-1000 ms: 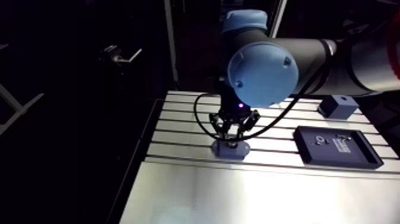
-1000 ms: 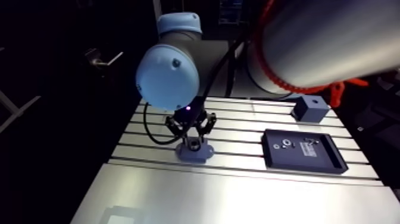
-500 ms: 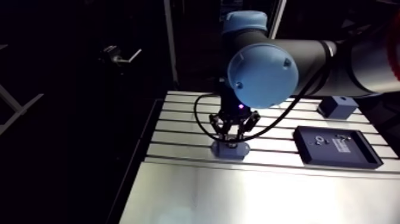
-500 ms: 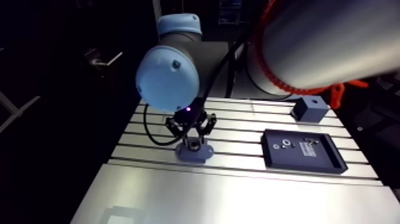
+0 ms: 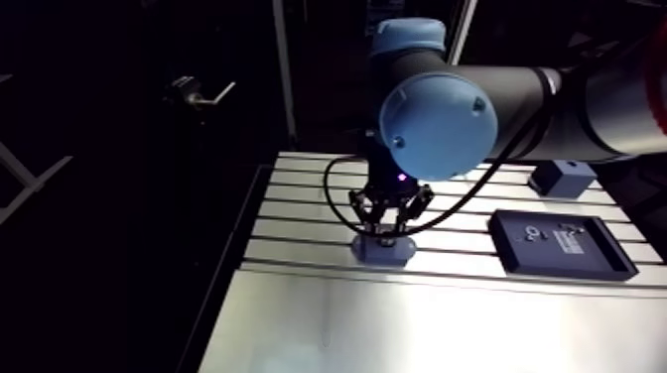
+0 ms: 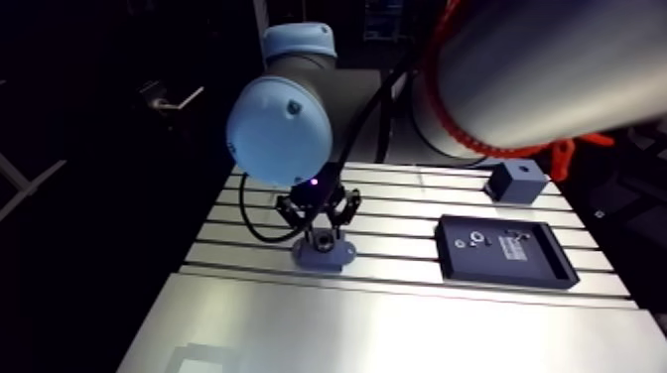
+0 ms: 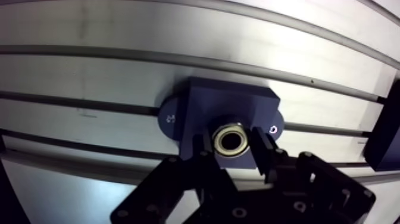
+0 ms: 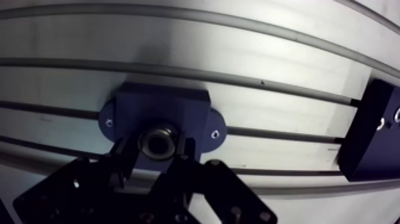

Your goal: Pick up the bearing and press it into the housing until flush.

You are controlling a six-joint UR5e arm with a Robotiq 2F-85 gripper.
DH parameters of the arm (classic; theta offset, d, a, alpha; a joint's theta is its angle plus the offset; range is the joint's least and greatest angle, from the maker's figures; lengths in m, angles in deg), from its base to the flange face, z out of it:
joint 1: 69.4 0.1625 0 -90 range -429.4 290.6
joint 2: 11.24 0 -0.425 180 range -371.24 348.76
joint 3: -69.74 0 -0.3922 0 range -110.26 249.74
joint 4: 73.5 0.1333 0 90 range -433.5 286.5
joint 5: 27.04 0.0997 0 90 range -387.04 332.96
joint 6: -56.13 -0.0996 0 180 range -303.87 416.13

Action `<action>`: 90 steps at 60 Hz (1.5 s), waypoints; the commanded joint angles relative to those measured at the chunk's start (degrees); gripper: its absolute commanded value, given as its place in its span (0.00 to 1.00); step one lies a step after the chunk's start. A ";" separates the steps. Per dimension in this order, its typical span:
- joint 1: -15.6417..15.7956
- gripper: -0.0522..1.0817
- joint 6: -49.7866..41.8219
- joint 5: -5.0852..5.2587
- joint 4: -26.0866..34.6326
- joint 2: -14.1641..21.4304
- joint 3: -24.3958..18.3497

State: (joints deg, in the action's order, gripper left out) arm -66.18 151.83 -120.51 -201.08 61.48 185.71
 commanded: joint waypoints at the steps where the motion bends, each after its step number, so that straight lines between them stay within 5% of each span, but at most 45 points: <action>1: 0.04 0.57 0.06 0.00 -0.01 -0.08 0.00; 90: 0.04 0.57 0.06 0.09 -0.09 -0.17 0.27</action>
State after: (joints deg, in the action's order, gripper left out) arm -66.20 151.89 -120.50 -201.20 61.42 185.98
